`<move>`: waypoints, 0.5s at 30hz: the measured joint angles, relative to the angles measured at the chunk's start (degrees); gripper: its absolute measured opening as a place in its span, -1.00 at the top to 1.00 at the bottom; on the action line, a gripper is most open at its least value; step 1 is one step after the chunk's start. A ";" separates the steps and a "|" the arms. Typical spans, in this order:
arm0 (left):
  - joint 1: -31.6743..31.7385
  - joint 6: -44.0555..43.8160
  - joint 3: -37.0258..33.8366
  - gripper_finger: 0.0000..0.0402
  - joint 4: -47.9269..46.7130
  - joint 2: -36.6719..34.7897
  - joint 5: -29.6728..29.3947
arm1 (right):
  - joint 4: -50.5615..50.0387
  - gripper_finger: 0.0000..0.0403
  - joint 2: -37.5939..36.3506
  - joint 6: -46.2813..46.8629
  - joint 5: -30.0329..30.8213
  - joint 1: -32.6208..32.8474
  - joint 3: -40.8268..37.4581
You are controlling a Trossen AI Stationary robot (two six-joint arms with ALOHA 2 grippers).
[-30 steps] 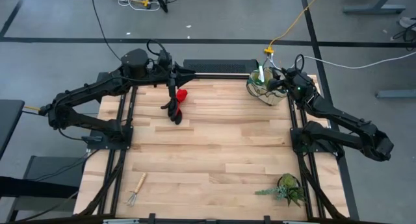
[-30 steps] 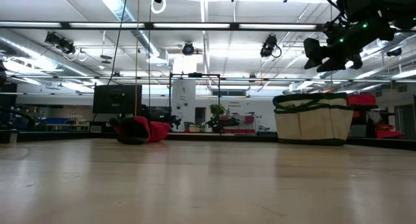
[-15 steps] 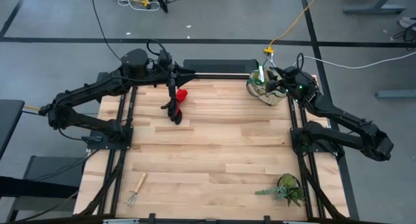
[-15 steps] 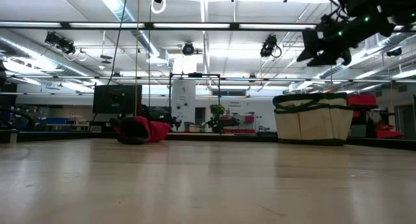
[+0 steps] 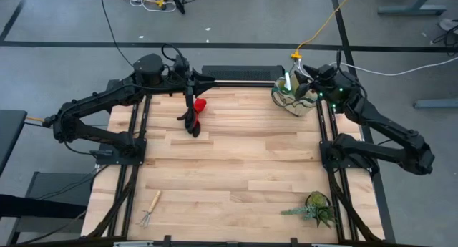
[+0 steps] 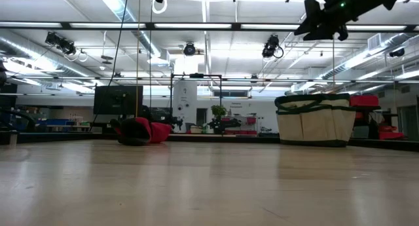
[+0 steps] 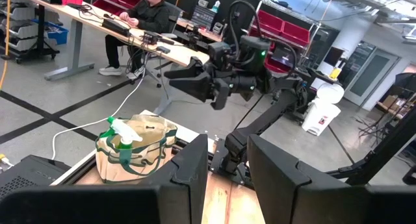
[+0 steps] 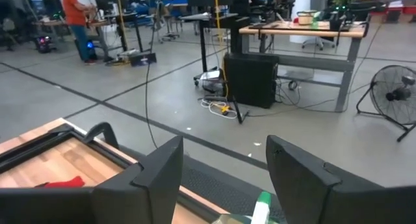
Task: Pick & Place Garden tools in Gardening bag
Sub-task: Put the brown hand rake into the gardening bag
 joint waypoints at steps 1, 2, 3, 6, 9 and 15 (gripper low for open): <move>0.00 0.00 -0.02 0.43 0.00 0.00 0.02 | -0.59 -0.10 0.00 0.09 0.00 0.24 0.42; -0.01 0.00 -0.01 0.43 0.00 -0.01 0.08 | -1.05 -0.10 0.00 0.27 0.00 0.54 0.71; -0.03 -0.01 0.00 0.43 0.00 0.00 0.11 | -1.26 -0.10 0.00 0.27 0.00 0.90 0.82; -0.24 -0.23 -0.01 0.43 0.00 0.00 0.18 | -1.43 -0.10 0.00 0.23 0.00 2.23 0.87; -0.24 -0.41 -0.02 0.43 -0.09 0.00 0.28 | -1.61 -0.10 0.00 -0.23 -0.01 3.56 0.87; -0.77 -1.91 -0.01 0.43 -0.20 0.00 4.13 | -1.74 -0.10 0.00 -0.26 0.00 6.22 0.87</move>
